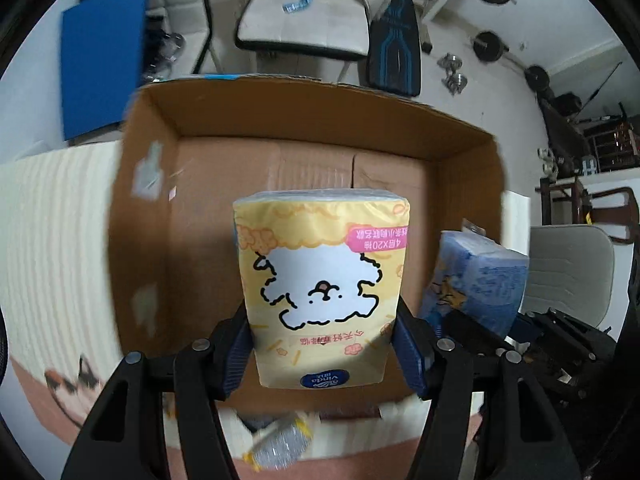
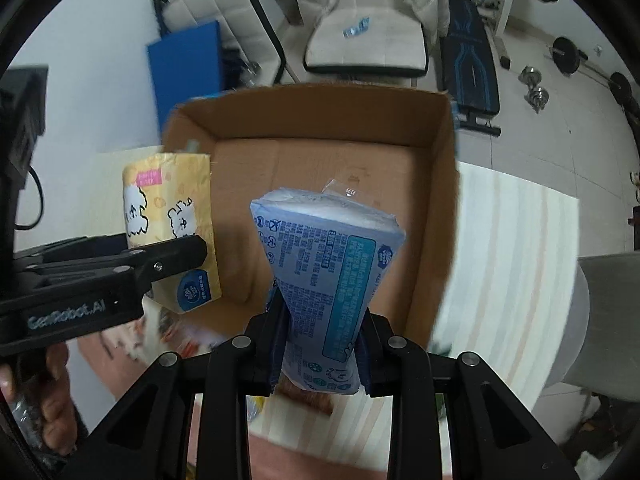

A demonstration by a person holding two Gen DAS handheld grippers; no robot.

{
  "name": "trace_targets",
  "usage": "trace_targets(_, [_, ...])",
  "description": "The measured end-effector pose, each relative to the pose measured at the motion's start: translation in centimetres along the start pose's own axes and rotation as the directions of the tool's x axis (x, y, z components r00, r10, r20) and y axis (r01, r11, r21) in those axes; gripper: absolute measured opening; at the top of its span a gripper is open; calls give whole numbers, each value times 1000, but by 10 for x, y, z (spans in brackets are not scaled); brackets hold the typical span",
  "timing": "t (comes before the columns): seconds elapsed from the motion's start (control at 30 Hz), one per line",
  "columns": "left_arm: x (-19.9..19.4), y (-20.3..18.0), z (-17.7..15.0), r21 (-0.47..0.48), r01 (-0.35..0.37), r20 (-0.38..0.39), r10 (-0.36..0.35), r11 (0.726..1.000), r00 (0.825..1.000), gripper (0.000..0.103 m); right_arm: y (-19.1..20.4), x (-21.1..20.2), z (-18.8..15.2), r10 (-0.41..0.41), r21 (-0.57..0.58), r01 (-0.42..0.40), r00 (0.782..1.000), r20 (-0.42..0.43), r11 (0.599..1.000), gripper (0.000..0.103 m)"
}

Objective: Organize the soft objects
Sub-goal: 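Carry both packs into the box and open both tools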

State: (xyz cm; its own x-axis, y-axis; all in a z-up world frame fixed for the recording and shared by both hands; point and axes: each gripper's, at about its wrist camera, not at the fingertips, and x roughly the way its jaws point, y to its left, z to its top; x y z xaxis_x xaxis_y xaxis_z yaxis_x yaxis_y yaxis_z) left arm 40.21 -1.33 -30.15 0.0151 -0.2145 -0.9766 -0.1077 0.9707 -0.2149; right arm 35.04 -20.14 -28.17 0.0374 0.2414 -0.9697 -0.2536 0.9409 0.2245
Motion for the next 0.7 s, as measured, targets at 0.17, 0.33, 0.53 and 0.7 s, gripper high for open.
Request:
trace_targets(0.17, [52,2,45,4,9,-91,-9,1000,996,60,-13,56,56,-27,12,28,997,-68,1000,31])
trace_targets(0.33, [83,-8,69,4,29,-138,-29,1000,990,60,-15,83,86,-54,28,57,993,-101,998,31])
trace_targets(0.53, [101,-26,83,35,58,-182,-51,998,982,61,-21,103,110,-99,24,103,988,-114,994,34])
trace_targets(0.7, [97,-32,83,38,16,-190,-9,999,982,62,-11,104,115,-103,24,107,988,-117,994,50])
